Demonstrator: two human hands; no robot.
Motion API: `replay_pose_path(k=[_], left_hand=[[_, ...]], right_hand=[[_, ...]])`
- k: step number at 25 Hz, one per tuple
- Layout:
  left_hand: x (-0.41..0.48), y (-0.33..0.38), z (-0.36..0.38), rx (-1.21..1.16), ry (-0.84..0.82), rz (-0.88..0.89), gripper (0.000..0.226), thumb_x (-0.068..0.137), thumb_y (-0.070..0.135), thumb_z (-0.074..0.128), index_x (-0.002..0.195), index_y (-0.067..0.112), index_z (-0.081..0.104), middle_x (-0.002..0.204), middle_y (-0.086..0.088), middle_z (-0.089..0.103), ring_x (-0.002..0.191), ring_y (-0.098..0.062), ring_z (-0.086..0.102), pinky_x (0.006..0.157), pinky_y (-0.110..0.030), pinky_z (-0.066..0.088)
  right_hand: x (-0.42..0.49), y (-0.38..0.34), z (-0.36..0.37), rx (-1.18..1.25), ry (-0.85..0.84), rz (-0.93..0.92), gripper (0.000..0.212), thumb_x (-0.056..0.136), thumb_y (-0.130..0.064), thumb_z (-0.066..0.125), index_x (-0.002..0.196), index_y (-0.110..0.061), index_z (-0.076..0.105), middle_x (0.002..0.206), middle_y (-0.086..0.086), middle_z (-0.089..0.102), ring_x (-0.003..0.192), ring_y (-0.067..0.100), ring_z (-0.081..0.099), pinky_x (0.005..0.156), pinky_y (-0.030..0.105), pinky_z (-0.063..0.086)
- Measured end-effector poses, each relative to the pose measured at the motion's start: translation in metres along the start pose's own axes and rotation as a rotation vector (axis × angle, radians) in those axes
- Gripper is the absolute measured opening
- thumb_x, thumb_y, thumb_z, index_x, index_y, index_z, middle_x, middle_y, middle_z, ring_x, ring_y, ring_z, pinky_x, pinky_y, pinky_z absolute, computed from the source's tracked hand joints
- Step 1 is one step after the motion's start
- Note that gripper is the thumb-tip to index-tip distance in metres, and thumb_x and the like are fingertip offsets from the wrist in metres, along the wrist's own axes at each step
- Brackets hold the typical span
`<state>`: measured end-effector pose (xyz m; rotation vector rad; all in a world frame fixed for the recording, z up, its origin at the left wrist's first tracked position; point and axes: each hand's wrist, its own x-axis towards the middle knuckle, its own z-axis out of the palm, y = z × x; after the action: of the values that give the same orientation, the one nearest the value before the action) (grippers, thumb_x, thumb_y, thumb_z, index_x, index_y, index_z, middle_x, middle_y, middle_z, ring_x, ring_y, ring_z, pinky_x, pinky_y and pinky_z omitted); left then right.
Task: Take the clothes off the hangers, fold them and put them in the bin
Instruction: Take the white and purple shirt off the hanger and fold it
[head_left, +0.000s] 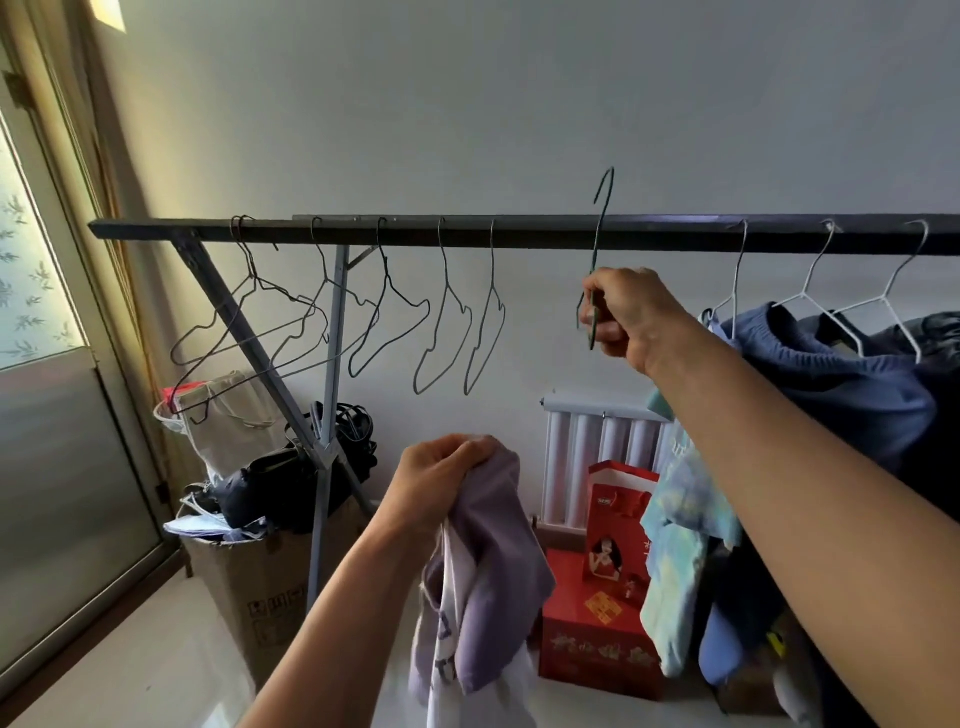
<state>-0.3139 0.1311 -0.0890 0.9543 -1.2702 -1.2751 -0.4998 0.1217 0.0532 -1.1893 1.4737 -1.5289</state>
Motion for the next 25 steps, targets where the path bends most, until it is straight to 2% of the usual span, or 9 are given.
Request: replay_pose_path(k=[4,10,15,17,18,20,22,23,25], left_hand=[[-0.007,0.008,-0.005,-0.22,0.021,-0.078,0.021,0.089,0.008,0.064,0.07,0.008,0.072,0.063,-0.011,0.065,0.053,-0.017,0.059,0.052,-0.024,0.05],[-0.011,0.017,-0.021,-0.302,-0.011,0.0,0.014,0.088,0.005,0.061,0.087,0.007,0.075,0.078,-0.011,0.072,0.068,-0.017,0.068,0.064,-0.022,0.055],[-0.012,0.021,-0.022,-0.251,0.002,0.038,0.014,0.091,0.007,0.059,0.091,0.008,0.073,0.076,-0.006,0.073,0.066,-0.011,0.067,0.058,-0.018,0.053],[-0.011,0.021,-0.021,-0.262,-0.011,0.061,0.015,0.091,0.006,0.058,0.095,0.008,0.073,0.081,-0.006,0.074,0.071,-0.012,0.068,0.061,-0.018,0.053],[-0.01,0.02,-0.02,-0.257,-0.01,0.079,0.015,0.09,0.006,0.059,0.096,0.009,0.073,0.083,-0.006,0.074,0.074,-0.013,0.069,0.064,-0.019,0.054],[-0.008,0.019,-0.017,-0.232,0.004,0.113,0.016,0.089,0.006,0.061,0.096,0.011,0.074,0.089,-0.007,0.075,0.081,-0.015,0.069,0.077,-0.023,0.054],[-0.008,0.017,-0.013,-0.201,0.014,0.132,0.016,0.089,0.006,0.062,0.097,0.012,0.075,0.091,-0.008,0.075,0.086,-0.018,0.068,0.088,-0.03,0.051],[-0.008,0.017,-0.011,-0.182,0.017,0.145,0.016,0.089,0.006,0.063,0.097,0.012,0.075,0.093,-0.009,0.075,0.088,-0.019,0.067,0.091,-0.033,0.05],[-0.01,0.017,-0.01,-0.161,0.011,0.178,0.017,0.09,0.007,0.063,0.101,0.01,0.075,0.099,-0.013,0.075,0.094,-0.023,0.068,0.095,-0.036,0.05]], right_hand=[[0.033,-0.005,0.006,-0.08,0.075,0.002,0.022,0.086,-0.003,0.04,0.067,-0.013,0.042,0.055,0.007,0.041,0.028,0.008,0.026,0.041,0.015,0.019],[0.053,0.019,0.001,-0.215,0.087,0.057,0.024,0.086,0.001,0.036,0.067,-0.013,0.039,0.055,0.007,0.036,0.029,0.01,0.026,0.039,0.015,0.02],[0.053,0.039,-0.003,-0.258,0.092,0.078,0.012,0.084,-0.002,0.039,0.076,-0.008,0.045,0.059,0.009,0.041,0.027,0.012,0.031,0.038,0.011,0.024],[0.051,0.04,-0.008,-0.453,0.139,0.039,0.014,0.089,-0.014,0.042,0.097,-0.005,0.049,0.076,0.016,0.053,0.05,0.022,0.052,0.046,0.021,0.04],[0.047,0.042,-0.01,-0.68,0.193,-0.026,0.027,0.093,-0.024,0.042,0.111,-0.004,0.048,0.094,0.019,0.057,0.073,0.03,0.06,0.061,0.031,0.047],[0.026,0.045,-0.002,-0.919,0.353,-0.324,0.043,0.098,-0.033,0.04,0.129,-0.004,0.042,0.122,0.019,0.054,0.103,0.038,0.058,0.08,0.04,0.043],[-0.006,0.048,0.017,-0.738,0.207,-0.655,0.027,0.097,-0.031,0.047,0.11,-0.01,0.056,0.109,0.013,0.06,0.095,0.034,0.06,0.074,0.039,0.045],[-0.021,0.049,0.027,-0.63,0.001,-0.668,0.023,0.096,-0.031,0.052,0.099,-0.011,0.06,0.098,0.012,0.064,0.088,0.031,0.061,0.072,0.04,0.048],[-0.045,0.056,0.045,-0.539,-0.385,-0.492,0.023,0.093,-0.036,0.06,0.095,-0.013,0.064,0.089,0.005,0.066,0.081,0.022,0.063,0.073,0.039,0.053]])
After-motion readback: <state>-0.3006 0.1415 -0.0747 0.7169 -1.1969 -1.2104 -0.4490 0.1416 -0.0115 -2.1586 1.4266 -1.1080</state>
